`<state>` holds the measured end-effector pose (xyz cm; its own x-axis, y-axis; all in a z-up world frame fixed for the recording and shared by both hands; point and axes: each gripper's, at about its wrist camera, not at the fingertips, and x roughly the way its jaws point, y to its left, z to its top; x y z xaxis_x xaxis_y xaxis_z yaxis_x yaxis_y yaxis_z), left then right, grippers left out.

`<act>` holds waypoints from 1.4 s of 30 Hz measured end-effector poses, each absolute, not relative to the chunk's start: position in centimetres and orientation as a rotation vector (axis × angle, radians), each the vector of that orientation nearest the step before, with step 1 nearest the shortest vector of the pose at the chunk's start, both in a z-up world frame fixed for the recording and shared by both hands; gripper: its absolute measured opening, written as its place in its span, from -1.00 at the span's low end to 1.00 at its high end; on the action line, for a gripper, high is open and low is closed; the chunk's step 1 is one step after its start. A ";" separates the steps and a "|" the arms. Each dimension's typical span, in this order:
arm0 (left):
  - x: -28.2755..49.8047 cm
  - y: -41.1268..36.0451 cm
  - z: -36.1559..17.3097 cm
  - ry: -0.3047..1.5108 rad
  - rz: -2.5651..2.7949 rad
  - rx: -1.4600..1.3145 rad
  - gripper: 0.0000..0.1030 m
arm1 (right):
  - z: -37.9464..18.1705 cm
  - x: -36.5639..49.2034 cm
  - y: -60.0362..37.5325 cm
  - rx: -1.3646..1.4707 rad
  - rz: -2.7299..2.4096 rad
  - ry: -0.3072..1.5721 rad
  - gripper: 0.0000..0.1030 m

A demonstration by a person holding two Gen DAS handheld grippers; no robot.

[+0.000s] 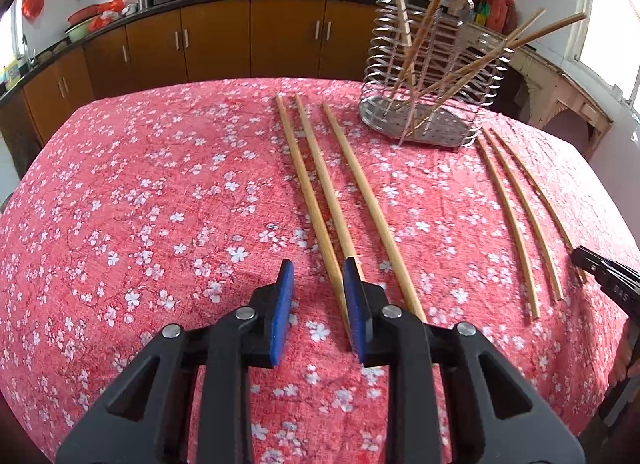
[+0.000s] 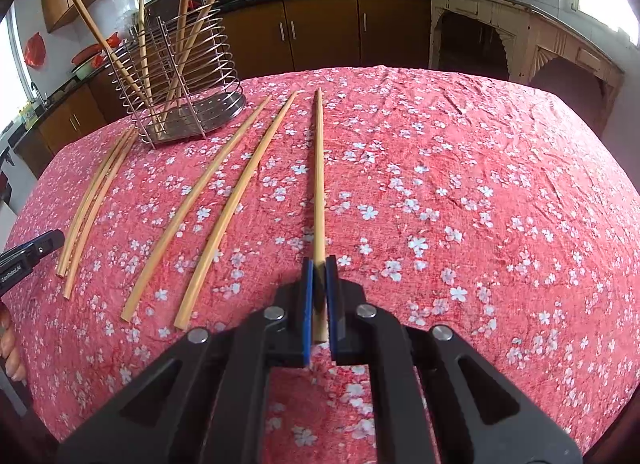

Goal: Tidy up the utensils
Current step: 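Close the left gripper on another wooden chopstick while the right gripper grasps one too, then lift the left gripper's chopstick off the cloth while the right gripper lifts its own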

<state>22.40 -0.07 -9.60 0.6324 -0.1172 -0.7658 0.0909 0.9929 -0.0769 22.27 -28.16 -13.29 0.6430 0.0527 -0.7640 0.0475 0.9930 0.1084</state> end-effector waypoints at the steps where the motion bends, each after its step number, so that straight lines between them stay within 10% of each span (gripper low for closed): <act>1: 22.5 -0.1 -9.7 0.882 -0.122 -0.035 -0.49 | -13.3 22.3 -28.1 0.123 0.003 0.873 -0.85; 11: 23.6 -0.2 -10.0 0.888 -0.075 -0.005 -0.85 | -13.3 22.3 -28.4 0.131 -0.003 0.872 -0.85; 42: 19.3 3.6 -6.3 0.735 -0.073 -0.007 -0.87 | -8.5 19.1 -28.6 0.043 -0.044 0.669 -0.86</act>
<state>19.26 3.57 -6.28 0.7393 -0.0689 -0.6698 0.0641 0.9974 -0.0318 19.15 -28.56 -8.54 0.7838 -0.0270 -0.6204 0.0545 0.9982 0.0254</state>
